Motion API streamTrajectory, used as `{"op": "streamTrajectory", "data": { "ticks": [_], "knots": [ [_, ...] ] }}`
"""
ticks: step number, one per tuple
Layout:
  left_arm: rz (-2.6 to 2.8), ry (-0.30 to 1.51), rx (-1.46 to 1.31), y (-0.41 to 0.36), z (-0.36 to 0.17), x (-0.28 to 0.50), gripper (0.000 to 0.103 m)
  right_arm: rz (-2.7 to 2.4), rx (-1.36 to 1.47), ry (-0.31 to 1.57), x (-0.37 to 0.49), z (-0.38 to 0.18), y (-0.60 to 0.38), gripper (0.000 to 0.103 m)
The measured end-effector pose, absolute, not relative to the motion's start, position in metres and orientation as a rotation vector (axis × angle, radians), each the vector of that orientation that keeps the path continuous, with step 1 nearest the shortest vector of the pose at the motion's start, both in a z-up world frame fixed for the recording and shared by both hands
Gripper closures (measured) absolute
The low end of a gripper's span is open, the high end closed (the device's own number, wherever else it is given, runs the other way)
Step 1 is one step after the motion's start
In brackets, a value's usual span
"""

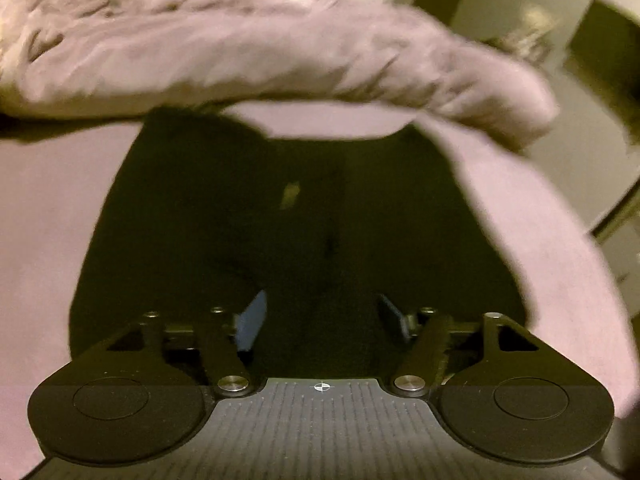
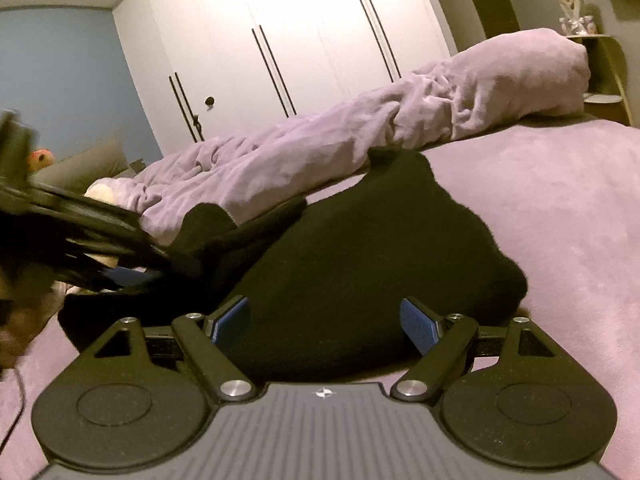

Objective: Fold small clothes

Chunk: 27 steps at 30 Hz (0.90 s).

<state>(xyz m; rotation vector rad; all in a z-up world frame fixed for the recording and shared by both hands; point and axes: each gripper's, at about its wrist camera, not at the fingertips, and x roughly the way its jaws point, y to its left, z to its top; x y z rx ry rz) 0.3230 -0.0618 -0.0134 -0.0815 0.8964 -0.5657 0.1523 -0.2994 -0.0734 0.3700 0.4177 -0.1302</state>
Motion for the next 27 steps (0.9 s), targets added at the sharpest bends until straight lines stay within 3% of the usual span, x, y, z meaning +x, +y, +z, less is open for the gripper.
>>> {"op": "streamTrajectory", "data": {
  "ticks": [6, 11, 12, 16, 23, 27],
  "knots": [
    [-0.458, 0.751, -0.164, 0.006, 0.016, 0.290, 0.023, -0.114, 0.393, 0.422, 0.153, -0.071, -0.298, 0.020],
    [-0.159, 0.746, -0.170, 0.064, -0.016, 0.302, 0.023, -0.048, 0.428, 0.424, 0.155, -0.063, -0.287, 0.021],
    [-0.135, 0.765, -0.168, 0.069, -0.027, 0.306, 0.024, -0.036, 0.422, 0.426, 0.155, -0.061, -0.283, 0.022],
    [-0.134, 0.884, -0.230, 0.078, -0.072, 0.318, 0.028, 0.017, 0.407, 0.435, 0.163, -0.047, -0.265, 0.048],
    [-0.240, 0.891, -0.189, 0.058, -0.084, 0.314, 0.029, 0.122, 0.333, 0.409, 0.204, -0.011, -0.220, 0.049],
    [-0.287, 0.928, -0.314, 0.070, -0.085, 0.307, 0.026, 0.160, 0.354, 0.549, 0.239, -0.035, -0.203, 0.049]
  ]
}}
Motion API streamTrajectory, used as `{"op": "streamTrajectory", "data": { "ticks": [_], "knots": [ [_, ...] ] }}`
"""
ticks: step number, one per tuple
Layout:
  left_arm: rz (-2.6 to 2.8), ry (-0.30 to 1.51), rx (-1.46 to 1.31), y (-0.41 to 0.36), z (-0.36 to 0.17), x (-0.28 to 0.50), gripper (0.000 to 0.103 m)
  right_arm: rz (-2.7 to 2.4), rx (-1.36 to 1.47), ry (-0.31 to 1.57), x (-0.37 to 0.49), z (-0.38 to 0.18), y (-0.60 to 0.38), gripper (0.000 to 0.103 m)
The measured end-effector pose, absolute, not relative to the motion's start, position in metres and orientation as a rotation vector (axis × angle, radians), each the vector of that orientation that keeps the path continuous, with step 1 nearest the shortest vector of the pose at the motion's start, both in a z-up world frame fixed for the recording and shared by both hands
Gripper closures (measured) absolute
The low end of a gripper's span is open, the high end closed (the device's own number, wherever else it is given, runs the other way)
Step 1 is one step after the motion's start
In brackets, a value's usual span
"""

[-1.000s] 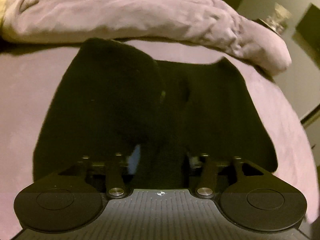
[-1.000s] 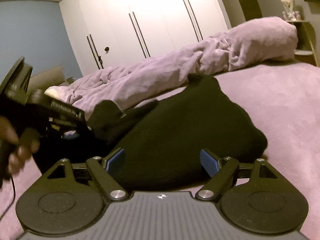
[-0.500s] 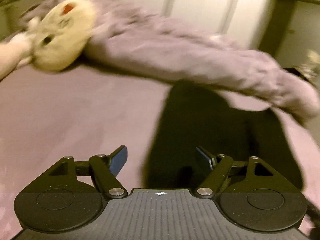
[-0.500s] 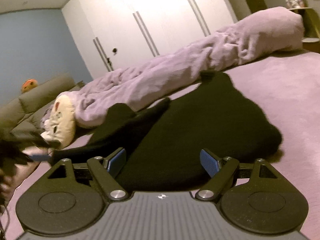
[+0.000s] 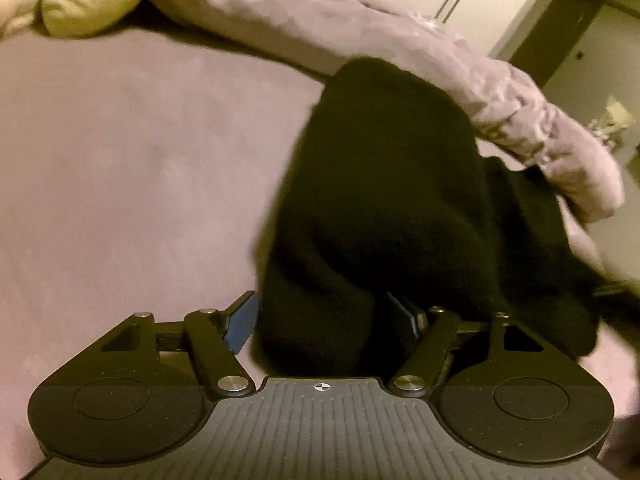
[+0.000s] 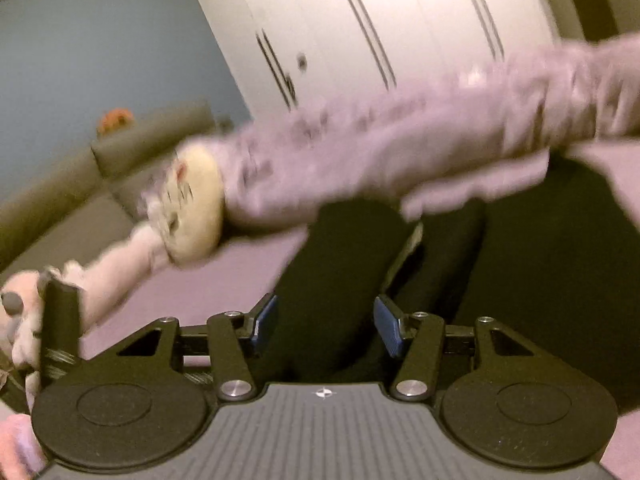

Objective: Fold small clothes

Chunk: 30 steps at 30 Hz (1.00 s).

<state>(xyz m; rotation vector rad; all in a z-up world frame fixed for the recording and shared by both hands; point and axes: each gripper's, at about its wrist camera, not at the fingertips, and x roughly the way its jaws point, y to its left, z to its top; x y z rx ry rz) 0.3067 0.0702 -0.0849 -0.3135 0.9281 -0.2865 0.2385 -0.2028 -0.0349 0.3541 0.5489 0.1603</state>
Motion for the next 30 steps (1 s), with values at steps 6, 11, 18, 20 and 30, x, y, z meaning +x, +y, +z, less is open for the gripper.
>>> {"op": "streamTrajectory", "data": {
  "ticks": [6, 11, 18, 20, 30],
  "knots": [
    [-0.295, 0.891, -0.288, 0.089, -0.077, 0.281, 0.022, 0.144, 0.477, 0.687, 0.240, -0.081, -0.231, 0.056],
    [-0.226, 0.845, -0.280, 0.107, -0.075, 0.263, 0.019, 0.161, 0.723, 0.662, 0.264, -0.060, -0.250, 0.042],
    [-0.200, 0.883, -0.301, 0.117, -0.087, 0.256, 0.019, 0.203, 0.814, 0.800, 0.328, -0.082, -0.236, 0.054],
    [-0.199, 0.883, -0.298, 0.117, -0.087, 0.259, 0.019, 0.216, 0.876, 0.816, 0.341, -0.085, -0.241, 0.062],
    [-0.176, 0.878, -0.300, 0.105, -0.086, 0.269, 0.015, 0.272, 0.945, 0.862, 0.358, -0.100, -0.241, 0.079]
  ]
}}
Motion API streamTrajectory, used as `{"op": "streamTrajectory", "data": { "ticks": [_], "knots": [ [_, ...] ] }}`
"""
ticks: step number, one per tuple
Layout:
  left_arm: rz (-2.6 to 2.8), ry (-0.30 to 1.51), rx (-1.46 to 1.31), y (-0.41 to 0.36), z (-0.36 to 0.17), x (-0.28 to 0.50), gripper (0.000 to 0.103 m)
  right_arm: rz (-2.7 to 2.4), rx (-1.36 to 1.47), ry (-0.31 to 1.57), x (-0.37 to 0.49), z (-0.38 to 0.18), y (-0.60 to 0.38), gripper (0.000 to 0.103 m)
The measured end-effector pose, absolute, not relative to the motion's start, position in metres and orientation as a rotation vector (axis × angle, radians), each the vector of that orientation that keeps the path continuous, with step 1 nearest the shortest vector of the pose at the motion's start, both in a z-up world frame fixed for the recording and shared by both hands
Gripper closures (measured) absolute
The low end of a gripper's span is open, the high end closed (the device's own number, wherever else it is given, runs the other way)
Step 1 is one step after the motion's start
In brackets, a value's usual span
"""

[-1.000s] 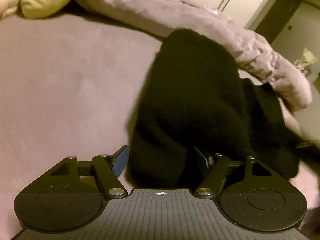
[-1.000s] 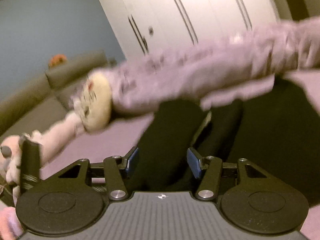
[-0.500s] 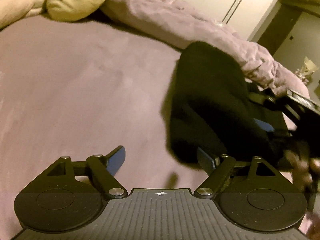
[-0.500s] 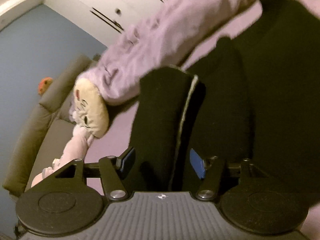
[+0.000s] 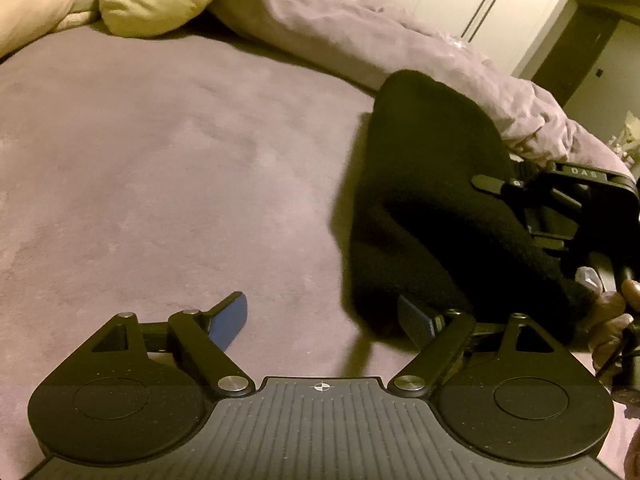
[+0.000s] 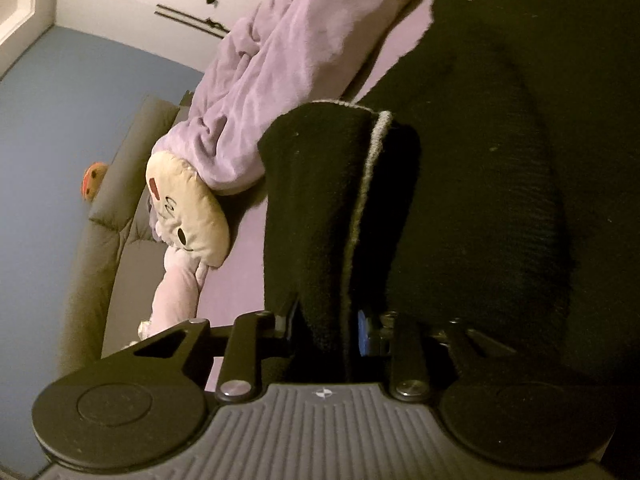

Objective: Fold small clothes

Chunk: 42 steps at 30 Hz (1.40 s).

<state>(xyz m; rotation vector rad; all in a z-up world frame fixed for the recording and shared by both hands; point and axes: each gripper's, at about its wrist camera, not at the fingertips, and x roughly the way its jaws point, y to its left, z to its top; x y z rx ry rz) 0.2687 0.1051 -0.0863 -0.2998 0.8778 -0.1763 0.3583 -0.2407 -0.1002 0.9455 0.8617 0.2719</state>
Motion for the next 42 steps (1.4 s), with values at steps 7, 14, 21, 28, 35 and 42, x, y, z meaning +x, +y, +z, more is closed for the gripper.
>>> {"op": "streamTrajectory", "data": {
  "ticks": [7, 14, 21, 28, 35, 42],
  "knots": [
    [-0.144, 0.852, -0.270, 0.102, -0.074, 0.278, 0.015, 0.249, 0.440, 0.733, 0.334, -0.031, -0.220, 0.087],
    [-0.157, 0.830, -0.226, 0.066, -0.067, 0.309, 0.012, 0.101, 0.287, 0.717, 0.298, -0.026, -0.260, 0.086],
    [-0.193, 0.863, -0.134, 0.035, -0.084, 0.318, 0.015, 0.080, 0.408, 0.740, 0.298, -0.045, -0.281, 0.064],
    [-0.180, 0.885, -0.180, 0.038, -0.088, 0.320, 0.018, 0.087, 0.588, 0.742, 0.290, -0.064, -0.302, 0.036],
    [-0.177, 0.883, -0.181, 0.041, -0.087, 0.320, 0.018, 0.116, 0.666, 0.750, 0.304, -0.072, -0.302, 0.051],
    [-0.177, 0.882, -0.184, 0.040, -0.088, 0.321, 0.018, 0.186, 0.735, 0.759, 0.312, -0.077, -0.303, 0.059]
  ]
}}
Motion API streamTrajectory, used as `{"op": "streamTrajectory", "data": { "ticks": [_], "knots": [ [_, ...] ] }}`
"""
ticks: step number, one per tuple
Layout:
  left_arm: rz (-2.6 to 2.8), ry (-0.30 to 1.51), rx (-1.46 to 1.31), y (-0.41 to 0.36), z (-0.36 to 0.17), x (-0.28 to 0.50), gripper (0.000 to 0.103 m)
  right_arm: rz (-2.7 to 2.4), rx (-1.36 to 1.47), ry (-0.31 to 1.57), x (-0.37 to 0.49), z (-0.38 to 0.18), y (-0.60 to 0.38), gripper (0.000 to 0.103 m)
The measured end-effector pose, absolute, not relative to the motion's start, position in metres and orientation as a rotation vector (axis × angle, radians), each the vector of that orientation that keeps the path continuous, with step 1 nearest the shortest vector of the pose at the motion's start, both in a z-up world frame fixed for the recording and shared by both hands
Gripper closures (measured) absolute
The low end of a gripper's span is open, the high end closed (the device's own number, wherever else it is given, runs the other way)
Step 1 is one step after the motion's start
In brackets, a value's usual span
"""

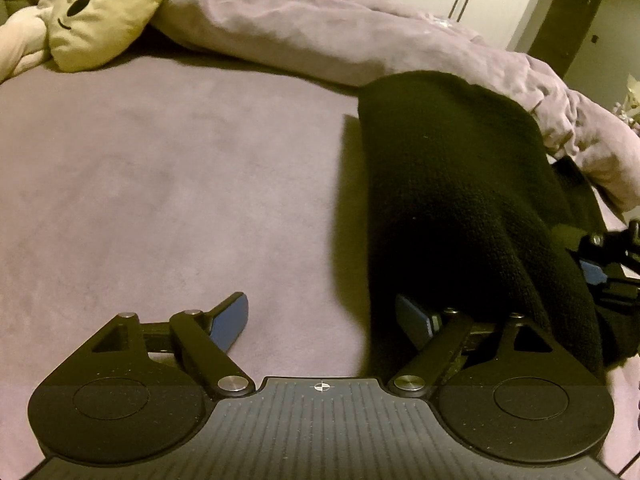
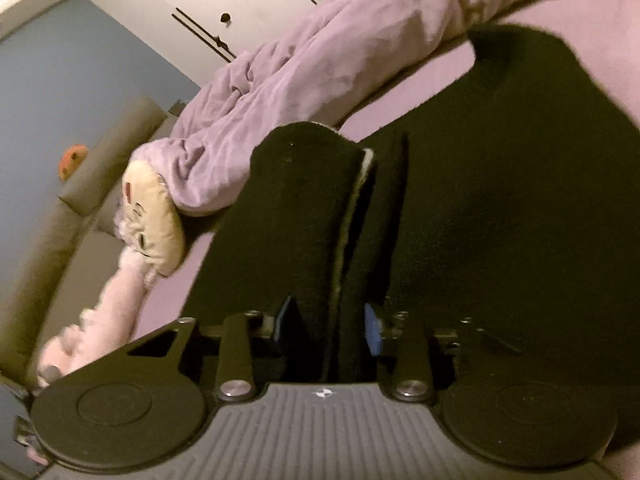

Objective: Fold small clothes
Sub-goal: 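Press the folded sweater down with the right tool while the left tool hovers open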

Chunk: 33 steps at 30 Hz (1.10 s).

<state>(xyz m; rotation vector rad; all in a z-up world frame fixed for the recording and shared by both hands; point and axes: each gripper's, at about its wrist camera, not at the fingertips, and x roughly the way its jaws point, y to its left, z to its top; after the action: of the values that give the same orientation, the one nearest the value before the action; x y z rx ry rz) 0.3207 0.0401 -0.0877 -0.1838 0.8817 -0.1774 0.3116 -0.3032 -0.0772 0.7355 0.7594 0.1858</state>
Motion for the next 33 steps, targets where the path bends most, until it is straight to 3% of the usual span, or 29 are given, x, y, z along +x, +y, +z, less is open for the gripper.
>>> {"op": "streamTrajectory", "data": {
  "ticks": [2, 4, 5, 7, 10, 14, 17, 25, 29, 33],
  "knots": [
    [-0.179, 0.882, -0.185, 0.041, -0.088, 0.321, 0.018, 0.226, 0.783, 0.769, 0.321, -0.084, -0.302, 0.047],
    [-0.178, 0.886, -0.188, 0.042, -0.088, 0.322, 0.018, 0.272, 0.845, 0.778, 0.332, -0.093, -0.300, 0.045],
    [-0.178, 0.888, -0.188, 0.042, -0.088, 0.322, 0.018, 0.284, 0.873, 0.774, 0.336, -0.097, -0.299, 0.047],
    [-0.175, 0.892, -0.187, 0.044, -0.087, 0.322, 0.018, 0.259, 0.853, 0.780, 0.340, -0.096, -0.294, 0.073],
    [-0.168, 0.883, -0.196, 0.049, -0.079, 0.317, 0.018, 0.201, 0.547, 0.802, 0.348, -0.061, -0.266, 0.079],
    [-0.183, 0.830, -0.188, 0.049, -0.059, 0.309, 0.016, 0.160, 0.116, 0.636, 0.344, 0.017, -0.242, 0.079],
    [-0.222, 0.820, -0.189, 0.039, -0.052, 0.308, 0.015, 0.042, -0.034, 0.580, 0.339, 0.041, -0.256, 0.079],
    [-0.301, 0.858, -0.149, -0.002, -0.063, 0.308, 0.014, -0.136, -0.016, 0.691, 0.322, -0.029, -0.325, 0.076],
    [-0.298, 0.889, -0.158, -0.008, -0.069, 0.316, 0.013, -0.154, 0.144, 0.727, 0.315, -0.064, -0.352, 0.072],
    [-0.292, 0.929, -0.232, -0.010, -0.070, 0.322, 0.014, -0.134, 0.181, 0.692, 0.307, -0.075, -0.360, 0.063]
  ]
}}
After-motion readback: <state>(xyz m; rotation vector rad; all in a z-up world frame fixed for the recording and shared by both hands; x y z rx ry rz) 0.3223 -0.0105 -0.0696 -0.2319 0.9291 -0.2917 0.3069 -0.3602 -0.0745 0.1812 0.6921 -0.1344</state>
